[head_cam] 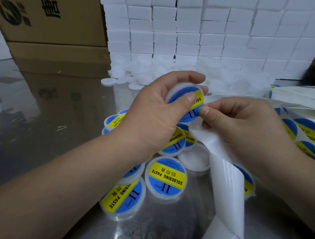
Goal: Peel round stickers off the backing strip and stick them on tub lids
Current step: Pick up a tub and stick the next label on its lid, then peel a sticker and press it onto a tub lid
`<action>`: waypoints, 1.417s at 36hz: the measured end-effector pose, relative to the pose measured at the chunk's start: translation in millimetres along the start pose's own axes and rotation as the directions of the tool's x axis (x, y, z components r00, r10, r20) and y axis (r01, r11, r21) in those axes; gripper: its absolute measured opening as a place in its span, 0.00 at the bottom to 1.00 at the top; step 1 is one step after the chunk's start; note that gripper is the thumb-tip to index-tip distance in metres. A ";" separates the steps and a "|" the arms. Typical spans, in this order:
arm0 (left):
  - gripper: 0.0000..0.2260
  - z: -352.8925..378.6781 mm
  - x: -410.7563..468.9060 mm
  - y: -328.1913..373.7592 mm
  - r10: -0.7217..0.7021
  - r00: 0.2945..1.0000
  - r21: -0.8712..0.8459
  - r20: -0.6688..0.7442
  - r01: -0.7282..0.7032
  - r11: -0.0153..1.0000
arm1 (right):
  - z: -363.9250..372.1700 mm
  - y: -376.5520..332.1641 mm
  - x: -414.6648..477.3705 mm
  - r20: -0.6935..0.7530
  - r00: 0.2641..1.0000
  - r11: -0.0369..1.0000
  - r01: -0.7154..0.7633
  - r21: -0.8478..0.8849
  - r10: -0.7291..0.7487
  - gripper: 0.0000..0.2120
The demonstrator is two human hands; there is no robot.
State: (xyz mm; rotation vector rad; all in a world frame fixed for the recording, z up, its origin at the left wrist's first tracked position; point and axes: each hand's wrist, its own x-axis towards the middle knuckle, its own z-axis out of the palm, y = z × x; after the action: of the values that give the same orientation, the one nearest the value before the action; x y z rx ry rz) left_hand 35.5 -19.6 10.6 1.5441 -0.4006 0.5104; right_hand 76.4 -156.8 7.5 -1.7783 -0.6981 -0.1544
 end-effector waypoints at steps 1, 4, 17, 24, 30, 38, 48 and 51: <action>0.14 1.2 -1.4 1.0 0.040 0.999 0.053 0.003 -0.040 0.998 | 0.1 0.2 0.1 -0.009 1.000 1.000 0.000 -0.003 0.000 0.09; 0.14 5.5 -7.3 2.7 0.164 0.986 0.196 0.025 -0.166 0.967 | 0.9 -1.4 -0.7 -0.038 0.999 1.000 0.018 -0.013 -0.018 0.10; 0.13 8.1 -11.7 6.4 0.424 0.896 0.319 -0.128 -0.368 0.874 | 1.1 -5.0 -3.6 -0.090 0.993 0.992 0.068 -0.104 -0.077 0.21; 0.05 7.8 -12.2 10.6 0.228 0.949 0.276 -0.216 -0.165 0.947 | -2.1 -3.7 -3.1 -0.017 0.995 0.994 0.102 -0.042 -0.103 0.17; 0.04 6.7 -10.1 5.0 0.122 0.976 0.300 -0.178 -0.064 0.952 | 0.1 -1.6 -3.9 -0.012 0.985 0.962 0.165 -0.218 -0.171 0.11; 0.06 0.3 -4.3 6.4 0.185 0.965 0.663 -0.184 -0.017 0.748 | 2.4 3.5 -3.3 -0.009 0.985 0.956 0.168 -0.241 -0.175 0.10; 0.12 -24.4 17.7 -9.7 -0.016 0.972 0.951 -0.235 0.234 0.201 | -0.5 6.0 -0.5 0.003 0.975 0.973 0.222 -0.069 -0.222 0.16; 0.15 -27.9 21.0 -16.1 -0.112 0.960 0.962 -0.255 0.264 0.071 | 0.5 7.5 -1.1 0.017 0.973 0.972 0.233 -0.038 -0.232 0.18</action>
State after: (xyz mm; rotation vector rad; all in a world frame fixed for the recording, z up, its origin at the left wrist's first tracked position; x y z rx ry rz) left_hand 59.8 10.2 8.6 2.8828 0.4460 0.7130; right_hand 79.3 -158.0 0.6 -1.7324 -0.9173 -0.3177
